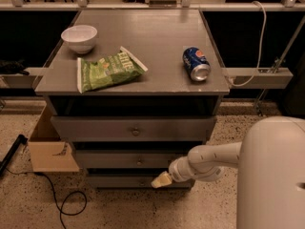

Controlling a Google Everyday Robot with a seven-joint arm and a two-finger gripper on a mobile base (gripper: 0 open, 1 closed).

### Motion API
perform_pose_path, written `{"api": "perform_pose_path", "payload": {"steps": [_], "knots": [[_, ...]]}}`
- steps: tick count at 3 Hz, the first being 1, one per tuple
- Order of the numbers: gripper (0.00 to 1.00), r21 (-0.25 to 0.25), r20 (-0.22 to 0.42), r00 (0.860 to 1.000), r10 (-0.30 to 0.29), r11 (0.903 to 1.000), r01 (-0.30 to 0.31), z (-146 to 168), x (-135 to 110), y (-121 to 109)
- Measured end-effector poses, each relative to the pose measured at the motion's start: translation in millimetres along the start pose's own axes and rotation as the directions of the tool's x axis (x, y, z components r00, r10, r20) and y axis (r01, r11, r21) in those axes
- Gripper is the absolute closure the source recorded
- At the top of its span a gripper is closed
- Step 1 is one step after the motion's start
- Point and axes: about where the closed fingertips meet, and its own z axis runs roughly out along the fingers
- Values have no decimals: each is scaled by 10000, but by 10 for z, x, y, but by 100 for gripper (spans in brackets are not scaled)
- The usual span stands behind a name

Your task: Close middle drawer

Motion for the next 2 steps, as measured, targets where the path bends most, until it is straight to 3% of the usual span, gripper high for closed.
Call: {"api": "perform_pose_path", "payload": {"steps": [2], "knots": [[64, -5, 39, 10000, 69, 10000, -69, -21, 38, 7]]}}
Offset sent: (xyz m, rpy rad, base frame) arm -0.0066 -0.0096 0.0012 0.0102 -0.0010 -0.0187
